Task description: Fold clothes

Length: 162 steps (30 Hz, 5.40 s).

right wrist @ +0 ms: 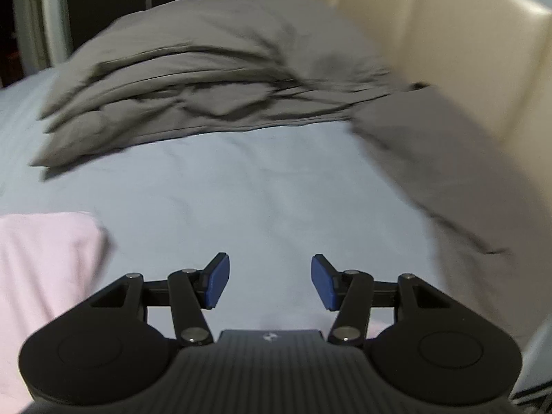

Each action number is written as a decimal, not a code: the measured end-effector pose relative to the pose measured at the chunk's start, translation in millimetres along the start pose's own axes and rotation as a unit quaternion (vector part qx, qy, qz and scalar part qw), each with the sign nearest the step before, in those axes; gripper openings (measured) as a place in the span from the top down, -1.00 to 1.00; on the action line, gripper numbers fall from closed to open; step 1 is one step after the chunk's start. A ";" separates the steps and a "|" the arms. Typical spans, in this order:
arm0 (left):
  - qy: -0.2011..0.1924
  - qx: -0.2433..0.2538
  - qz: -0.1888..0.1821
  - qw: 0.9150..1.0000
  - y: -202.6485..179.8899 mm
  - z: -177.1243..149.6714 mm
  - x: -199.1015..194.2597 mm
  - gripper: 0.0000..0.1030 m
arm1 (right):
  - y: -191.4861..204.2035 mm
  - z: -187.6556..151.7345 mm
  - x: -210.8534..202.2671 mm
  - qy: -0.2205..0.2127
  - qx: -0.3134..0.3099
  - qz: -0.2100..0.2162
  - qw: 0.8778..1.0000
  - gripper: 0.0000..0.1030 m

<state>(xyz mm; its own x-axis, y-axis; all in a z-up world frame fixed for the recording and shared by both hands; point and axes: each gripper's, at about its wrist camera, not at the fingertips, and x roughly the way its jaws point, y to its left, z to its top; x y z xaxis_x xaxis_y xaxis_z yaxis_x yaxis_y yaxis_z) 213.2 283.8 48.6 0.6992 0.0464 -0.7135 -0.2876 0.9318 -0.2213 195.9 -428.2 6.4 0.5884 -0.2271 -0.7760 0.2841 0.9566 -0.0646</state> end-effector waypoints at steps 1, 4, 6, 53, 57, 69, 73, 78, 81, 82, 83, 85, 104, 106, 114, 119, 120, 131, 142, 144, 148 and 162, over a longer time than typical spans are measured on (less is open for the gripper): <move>0.013 0.000 -0.006 1.000 -7.8 -2.2 17.4 -0.05 | 9.9 2.3 10.0 0.005 0.001 0.018 1.000 -0.02; 0.050 0.011 -0.014 0.999 -29.5 -9.1 72.2 -0.05 | 42.9 9.7 40.5 0.019 0.000 0.068 0.998 0.15; 0.072 0.015 -0.018 0.997 -41.2 -15.5 106.0 -0.05 | 66.0 14.4 57.1 0.025 -0.004 0.096 0.995 0.16; 0.020 0.091 0.020 0.995 -76.1 -43.6 174.0 -0.01 | 132.9 52.4 139.1 0.002 -0.053 0.093 0.994 0.05; 0.033 0.093 0.017 0.995 -71.7 -44.2 156.7 -0.01 | 117.9 47.7 125.9 0.014 -0.045 0.096 0.994 0.06; 0.091 0.174 -0.033 0.980 -73.9 -97.2 46.9 0.00 | 78.3 -30.9 31.2 0.095 -0.049 0.133 0.985 0.07; 0.105 0.195 -0.054 0.974 -73.2 -127.6 4.0 0.08 | 72.5 -60.4 -6.3 0.115 -0.048 0.146 0.981 0.06; 0.123 0.214 -0.075 0.966 -70.8 -169.2 -49.3 0.08 | 66.9 -101.8 -51.9 0.138 -0.023 0.174 0.975 0.06; 0.125 0.210 -0.085 0.966 -60.9 -191.2 -73.8 0.08 | 61.7 -126.6 -74.6 0.146 -0.021 0.186 0.972 0.06; 0.125 0.204 -0.084 0.967 -56.5 -197.5 -78.0 0.08 | 58.9 -134.3 -80.8 0.147 -0.020 0.188 0.971 0.06; 0.125 0.195 -0.081 0.969 -51.7 -202.9 -79.1 0.08 | 55.9 -142.0 -85.7 0.148 -0.017 0.190 0.970 0.06; 0.124 0.176 -0.075 0.974 -42.0 -213.8 -81.5 0.08 | 49.6 -158.6 -93.5 0.154 -0.009 0.191 0.969 0.06; 0.106 0.022 -0.040 0.993 21.5 -270.9 -59.3 -0.08 | -7.4 -235.9 -83.6 0.180 0.115 0.214 0.953 0.15; 0.114 0.026 -0.037 0.992 18.7 -274.5 -51.4 0.44 | 1.8 -237.8 -84.5 0.184 0.098 0.222 0.952 0.67; 0.125 0.055 0.022 0.990 9.3 -277.5 -58.3 0.99 | 2.1 -240.2 -93.3 0.202 0.058 0.173 0.962 0.98; 0.127 0.074 0.059 0.987 11.3 -278.5 -58.3 0.99 | 3.3 -244.2 -92.4 0.219 0.034 0.143 0.965 1.00; 0.127 0.075 0.063 0.987 11.4 -278.3 -57.3 0.99 | 2.8 -244.3 -91.9 0.220 0.031 0.139 0.965 1.00; 0.134 0.105 0.052 0.984 -10.6 -271.7 -71.3 0.06 | -47.5 -208.0 -108.6 0.153 0.115 0.141 0.971 0.87; 0.095 0.185 -0.045 0.977 -88.0 -257.7 -93.6 0.05 | -135.3 -129.7 -95.0 0.039 0.225 0.079 0.970 0.08; 0.100 0.189 -0.051 0.976 -98.9 -257.2 -91.3 0.05 | -150.6 -122.8 -86.2 0.032 0.239 0.060 0.969 0.08; 0.110 0.191 -0.057 0.974 -103.0 -261.2 -93.8 0.05 | -181.8 -116.8 -61.0 0.039 0.273 0.035 0.961 0.07; 0.132 0.185 -0.087 0.970 -137.6 -257.3 -82.2 0.05 | -183.2 -114.5 -28.6 0.064 0.294 0.095 0.949 0.95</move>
<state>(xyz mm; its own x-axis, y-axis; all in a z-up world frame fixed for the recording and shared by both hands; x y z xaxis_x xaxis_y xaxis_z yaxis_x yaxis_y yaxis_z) 26.8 59.2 -33.4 0.5104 -0.1713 -0.8427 0.1088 0.9849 -0.1343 40.4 -576.0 -31.4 0.5850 -0.0016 -0.8110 0.5778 0.7026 0.4154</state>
